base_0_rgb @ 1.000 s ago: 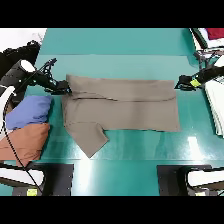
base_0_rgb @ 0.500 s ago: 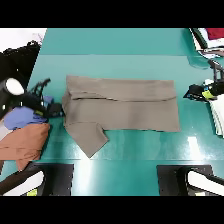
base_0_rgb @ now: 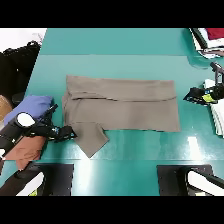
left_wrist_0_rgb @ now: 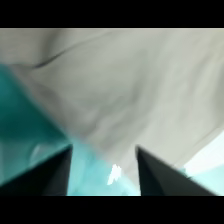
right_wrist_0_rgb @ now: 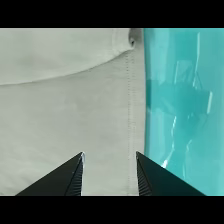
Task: Fold the shirts.
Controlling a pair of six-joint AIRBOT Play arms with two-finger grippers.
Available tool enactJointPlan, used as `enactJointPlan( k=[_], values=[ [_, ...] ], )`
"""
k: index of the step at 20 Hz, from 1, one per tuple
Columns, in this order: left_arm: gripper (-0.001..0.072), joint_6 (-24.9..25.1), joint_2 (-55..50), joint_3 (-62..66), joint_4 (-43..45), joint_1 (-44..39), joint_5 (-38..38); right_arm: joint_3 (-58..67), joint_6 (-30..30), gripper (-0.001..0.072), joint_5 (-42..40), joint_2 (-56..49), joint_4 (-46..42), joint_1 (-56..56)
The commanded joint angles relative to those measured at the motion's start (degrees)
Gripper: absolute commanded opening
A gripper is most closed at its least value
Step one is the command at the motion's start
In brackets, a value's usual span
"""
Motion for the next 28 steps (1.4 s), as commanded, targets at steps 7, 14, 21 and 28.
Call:
enactJointPlan(
  k=[7,14,21,28],
  values=[
    [0.0025,-3.7,0.5,0.3,-2.3,-3.8,7.0,-3.7,-2.0,0.0384,6.5,1.6,0.9,-4.0],
    [0.0025,-0.8,0.5,6.8,-2.9,-3.8,4.6,-22.1,-4.7,0.0536,6.7,4.9,3.4,-16.7],
    [0.0025,-0.7,0.5,6.8,-2.9,-3.8,4.5,-26.5,-9.0,0.0354,2.7,-2.4,14.1,-15.3],
    [0.0022,-1.9,6.6,7.3,1.1,-3.8,0.4,-26.5,-9.8,0.0019,0.6,4.6,11.2,-11.0]
  ],
)
